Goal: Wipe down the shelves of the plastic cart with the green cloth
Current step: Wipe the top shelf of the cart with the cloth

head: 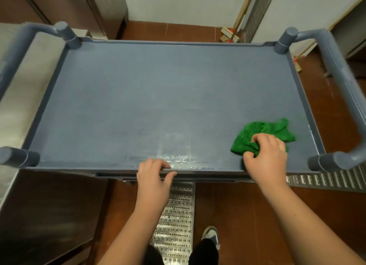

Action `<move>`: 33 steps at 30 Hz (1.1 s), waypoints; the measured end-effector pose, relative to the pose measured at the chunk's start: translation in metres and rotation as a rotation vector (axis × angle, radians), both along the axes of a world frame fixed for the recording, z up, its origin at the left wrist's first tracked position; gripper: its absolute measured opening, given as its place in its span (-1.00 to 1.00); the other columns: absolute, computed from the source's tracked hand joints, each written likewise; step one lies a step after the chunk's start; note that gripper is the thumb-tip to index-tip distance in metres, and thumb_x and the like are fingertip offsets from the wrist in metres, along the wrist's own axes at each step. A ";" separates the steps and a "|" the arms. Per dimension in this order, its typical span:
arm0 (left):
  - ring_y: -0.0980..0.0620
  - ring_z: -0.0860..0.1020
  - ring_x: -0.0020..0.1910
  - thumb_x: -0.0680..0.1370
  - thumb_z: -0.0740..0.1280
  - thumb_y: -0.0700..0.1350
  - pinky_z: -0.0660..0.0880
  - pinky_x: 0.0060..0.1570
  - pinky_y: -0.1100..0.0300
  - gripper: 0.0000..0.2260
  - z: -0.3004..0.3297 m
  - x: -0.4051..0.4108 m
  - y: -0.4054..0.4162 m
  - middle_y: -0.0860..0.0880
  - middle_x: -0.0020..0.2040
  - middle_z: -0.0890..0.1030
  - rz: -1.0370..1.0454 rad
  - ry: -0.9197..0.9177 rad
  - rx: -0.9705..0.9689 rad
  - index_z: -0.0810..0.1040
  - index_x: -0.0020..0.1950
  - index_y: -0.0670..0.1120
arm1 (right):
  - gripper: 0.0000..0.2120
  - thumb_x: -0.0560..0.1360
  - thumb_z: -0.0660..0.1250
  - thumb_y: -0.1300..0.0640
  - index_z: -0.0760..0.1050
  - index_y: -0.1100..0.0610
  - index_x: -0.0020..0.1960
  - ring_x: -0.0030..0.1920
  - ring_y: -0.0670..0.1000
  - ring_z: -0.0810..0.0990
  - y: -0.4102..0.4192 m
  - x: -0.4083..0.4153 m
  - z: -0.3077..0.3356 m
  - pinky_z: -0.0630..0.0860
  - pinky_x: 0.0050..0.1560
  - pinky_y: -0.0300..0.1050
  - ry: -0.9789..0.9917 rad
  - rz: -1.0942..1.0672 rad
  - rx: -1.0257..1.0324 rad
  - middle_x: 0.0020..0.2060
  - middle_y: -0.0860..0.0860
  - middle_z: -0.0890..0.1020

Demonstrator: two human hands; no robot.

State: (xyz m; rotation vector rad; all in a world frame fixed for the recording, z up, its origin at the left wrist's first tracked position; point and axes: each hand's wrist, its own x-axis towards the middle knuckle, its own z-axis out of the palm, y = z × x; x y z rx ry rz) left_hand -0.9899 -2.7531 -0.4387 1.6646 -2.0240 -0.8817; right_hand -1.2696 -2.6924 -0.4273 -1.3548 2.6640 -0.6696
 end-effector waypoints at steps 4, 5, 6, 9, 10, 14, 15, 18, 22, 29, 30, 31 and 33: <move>0.25 0.37 0.04 0.54 0.37 -0.16 0.31 0.09 0.35 -0.85 0.008 0.041 -0.012 0.22 -0.04 0.46 -0.120 0.046 0.023 0.48 -0.01 0.08 | -0.70 0.19 0.31 0.13 0.45 0.03 -0.07 0.04 0.14 0.45 -0.030 0.080 0.003 0.41 0.02 0.04 0.001 0.189 0.017 -0.07 -0.02 0.55; 0.26 0.36 0.08 0.54 0.36 -0.18 0.28 0.15 0.41 -0.85 0.008 0.053 -0.014 0.21 0.01 0.48 -0.155 0.031 -0.001 0.51 0.02 0.07 | -0.70 0.19 0.31 0.13 0.44 0.02 -0.08 0.02 0.13 0.45 -0.039 0.101 0.004 0.41 0.01 0.04 -0.002 0.247 0.022 -0.10 -0.03 0.54; 0.24 0.36 0.12 0.54 0.35 -0.20 0.23 0.20 0.46 -0.84 0.006 0.068 -0.017 0.17 0.05 0.49 -0.153 0.020 -0.046 0.56 0.04 0.04 | -0.70 0.19 0.31 0.14 0.44 0.02 -0.08 0.02 0.12 0.46 -0.048 0.122 0.004 0.42 0.02 0.05 -0.020 0.313 0.023 -0.11 -0.04 0.53; 0.12 0.40 0.14 0.52 0.38 -0.22 0.30 0.24 0.32 -0.84 -0.003 0.123 -0.032 0.07 0.07 0.51 0.045 0.008 -0.152 0.63 0.07 -0.04 | -0.69 0.21 0.32 0.18 0.48 0.00 -0.05 0.07 0.07 0.48 -0.072 0.181 0.003 0.43 0.11 0.06 -0.113 0.509 0.022 -0.09 -0.13 0.51; 0.11 0.41 0.13 0.52 0.38 -0.22 0.34 0.22 0.22 -0.84 -0.006 0.140 -0.038 0.05 0.07 0.52 0.068 0.004 -0.175 0.64 0.07 -0.05 | -0.68 0.22 0.32 0.19 0.50 0.00 -0.04 0.07 0.06 0.48 -0.080 0.199 0.002 0.43 0.13 0.04 -0.135 0.564 0.021 -0.09 -0.16 0.50; 0.06 0.42 0.08 0.51 0.38 -0.22 0.34 0.19 0.22 -0.84 -0.002 0.189 -0.052 0.06 0.05 0.45 0.013 0.064 -0.249 0.62 0.07 -0.08 | -0.64 0.21 0.31 0.23 0.56 0.04 -0.01 0.07 0.07 0.53 -0.118 0.268 0.004 0.47 0.13 0.07 -0.169 0.709 0.000 -0.06 -0.09 0.60; 0.06 0.41 0.08 0.51 0.39 -0.22 0.33 0.17 0.24 -0.84 0.001 0.199 -0.056 0.10 0.03 0.39 0.057 0.079 -0.242 0.60 0.06 -0.07 | -0.64 0.22 0.32 0.24 0.57 0.05 0.00 0.08 0.08 0.53 -0.128 0.285 0.004 0.48 0.14 0.08 -0.169 0.728 -0.003 -0.04 -0.07 0.61; 0.08 0.43 0.01 0.49 0.42 -0.20 0.32 0.07 0.32 -0.87 0.006 0.233 -0.070 0.10 -0.01 0.35 0.207 0.103 -0.153 0.55 0.00 -0.04 | -0.62 0.24 0.32 0.25 0.59 0.06 0.04 0.11 0.10 0.54 -0.154 0.334 0.002 0.46 0.18 0.09 -0.176 0.779 -0.019 0.00 -0.04 0.63; 0.15 0.53 -0.12 0.49 0.43 -0.18 0.49 -0.04 0.31 -0.84 0.004 0.256 -0.082 0.07 -0.04 0.43 0.266 0.170 -0.030 0.50 -0.01 -0.02 | -0.58 0.23 0.33 0.26 0.63 0.04 0.06 0.11 0.11 0.54 -0.192 0.393 -0.004 0.45 0.18 0.07 -0.187 0.843 -0.022 0.00 -0.02 0.64; 0.03 0.66 -0.28 0.62 0.23 -0.07 0.61 -0.14 -0.02 -0.77 0.004 0.235 -0.080 -0.05 -0.28 0.68 0.545 0.356 0.374 0.56 -0.18 -0.10 | -0.56 0.39 0.35 0.26 0.60 -0.13 0.19 0.26 0.06 0.42 -0.221 0.412 0.004 0.33 0.21 0.09 -0.142 0.995 0.130 0.15 -0.11 0.58; -0.04 0.70 -0.25 0.66 0.17 -0.05 0.64 -0.14 -0.04 -0.71 0.007 0.225 -0.079 -0.15 -0.24 0.69 0.596 0.534 0.510 0.56 -0.14 -0.14 | -0.54 0.39 0.34 0.26 0.59 -0.15 0.20 0.26 0.06 0.41 -0.218 0.404 0.006 0.33 0.18 0.08 -0.129 1.004 0.150 0.16 -0.12 0.57; -0.12 0.71 -0.22 0.68 0.11 -0.04 0.66 -0.15 -0.06 -0.67 0.010 0.214 -0.078 -0.25 -0.19 0.69 0.638 0.684 0.617 0.56 -0.08 -0.19 | -0.52 0.38 0.32 0.27 0.58 -0.17 0.20 0.25 0.05 0.41 -0.213 0.396 0.008 0.33 0.14 0.07 -0.115 1.005 0.167 0.15 -0.13 0.56; -0.19 0.70 -0.19 0.69 0.08 -0.05 0.66 -0.18 -0.06 -0.65 0.012 0.191 -0.069 -0.33 -0.16 0.67 0.653 0.770 0.680 0.52 0.00 -0.29 | -0.50 0.36 0.29 0.28 0.57 -0.19 0.17 0.23 0.04 0.40 -0.198 0.374 0.010 0.33 0.08 0.04 -0.100 0.991 0.190 0.13 -0.15 0.55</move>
